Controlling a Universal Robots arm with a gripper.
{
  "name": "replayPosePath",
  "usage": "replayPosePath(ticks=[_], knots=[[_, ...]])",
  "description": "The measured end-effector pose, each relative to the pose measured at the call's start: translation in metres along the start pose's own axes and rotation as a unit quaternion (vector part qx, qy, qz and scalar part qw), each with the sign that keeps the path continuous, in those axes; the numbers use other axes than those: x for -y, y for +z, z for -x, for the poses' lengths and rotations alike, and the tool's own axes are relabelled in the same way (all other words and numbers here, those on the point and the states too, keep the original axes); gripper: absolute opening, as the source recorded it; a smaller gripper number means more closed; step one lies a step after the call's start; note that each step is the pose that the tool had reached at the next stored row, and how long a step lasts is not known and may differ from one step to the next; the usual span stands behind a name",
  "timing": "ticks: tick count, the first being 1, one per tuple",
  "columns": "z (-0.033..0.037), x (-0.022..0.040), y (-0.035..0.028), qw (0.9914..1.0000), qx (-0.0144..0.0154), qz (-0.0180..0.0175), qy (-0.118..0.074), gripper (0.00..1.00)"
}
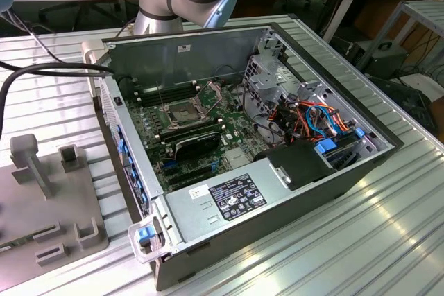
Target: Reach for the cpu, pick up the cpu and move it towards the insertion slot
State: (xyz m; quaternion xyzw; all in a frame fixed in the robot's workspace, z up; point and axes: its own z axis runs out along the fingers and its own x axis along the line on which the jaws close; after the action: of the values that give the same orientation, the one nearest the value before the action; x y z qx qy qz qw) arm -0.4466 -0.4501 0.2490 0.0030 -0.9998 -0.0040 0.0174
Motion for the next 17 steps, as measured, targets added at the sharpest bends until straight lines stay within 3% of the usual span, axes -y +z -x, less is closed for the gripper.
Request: replayPosePath(ticks=[17], knots=[[-0.0003, -0.0001, -0.0105, 1.0, 0.0, 0.0, 0.0, 0.54]])
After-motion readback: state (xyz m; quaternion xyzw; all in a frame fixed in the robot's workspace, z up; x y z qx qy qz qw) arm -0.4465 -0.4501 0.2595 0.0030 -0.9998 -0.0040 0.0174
